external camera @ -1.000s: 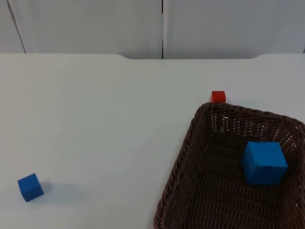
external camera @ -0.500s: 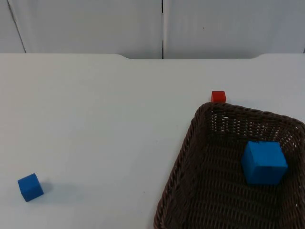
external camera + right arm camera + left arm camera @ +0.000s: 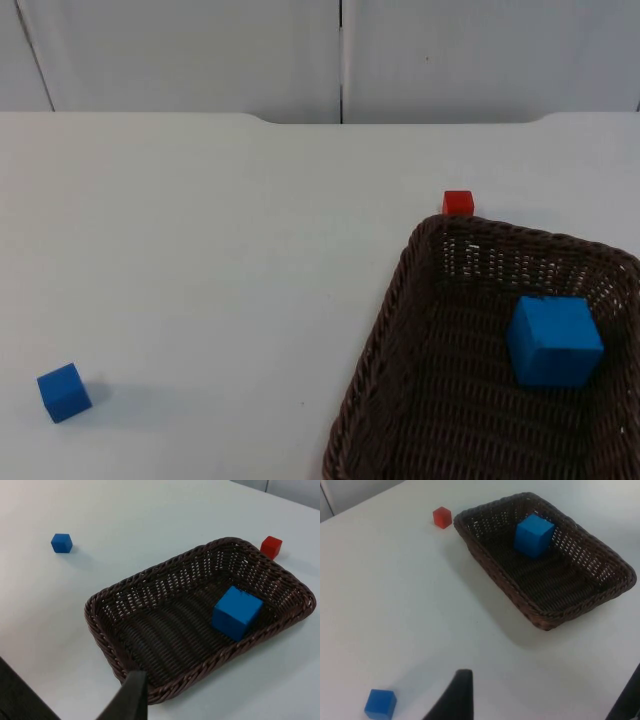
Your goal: Pick up the basket with the left hand and place the largest block into the basket with the right hand.
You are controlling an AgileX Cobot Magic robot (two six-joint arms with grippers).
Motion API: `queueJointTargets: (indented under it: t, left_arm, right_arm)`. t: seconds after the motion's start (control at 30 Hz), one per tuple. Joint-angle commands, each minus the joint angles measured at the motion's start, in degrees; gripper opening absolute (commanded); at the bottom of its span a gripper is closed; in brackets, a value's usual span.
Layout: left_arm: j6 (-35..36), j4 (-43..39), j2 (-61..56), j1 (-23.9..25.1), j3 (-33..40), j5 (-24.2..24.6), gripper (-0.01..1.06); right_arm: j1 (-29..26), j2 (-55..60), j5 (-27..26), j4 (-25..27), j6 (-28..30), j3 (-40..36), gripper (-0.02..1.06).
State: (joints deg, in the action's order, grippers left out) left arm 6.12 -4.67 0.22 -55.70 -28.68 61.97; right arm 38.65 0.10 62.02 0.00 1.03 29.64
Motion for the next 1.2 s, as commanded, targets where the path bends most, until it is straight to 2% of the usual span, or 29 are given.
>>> queueJointTargets:
  t: [0.0,0.93,1.17]
  left_arm:
    - [0.4,-0.3,-0.2,-0.2,0.3,-0.2,1.05]
    - [0.1,-0.3,-0.2,-0.2,0.3,-0.2,1.05]
    - [-5.3,0.1,-0.2,-0.2,0.4,-0.4,1.05]
  right_arm:
    - [-0.2,-0.1,-0.3,0.0,0.2,-0.1,1.05]
    - [-0.2,-0.1,-0.3,0.4,0.7,-0.1,1.05]
    - [-0.2,-0.1,-0.3,0.4,0.7,-0.1,1.05]
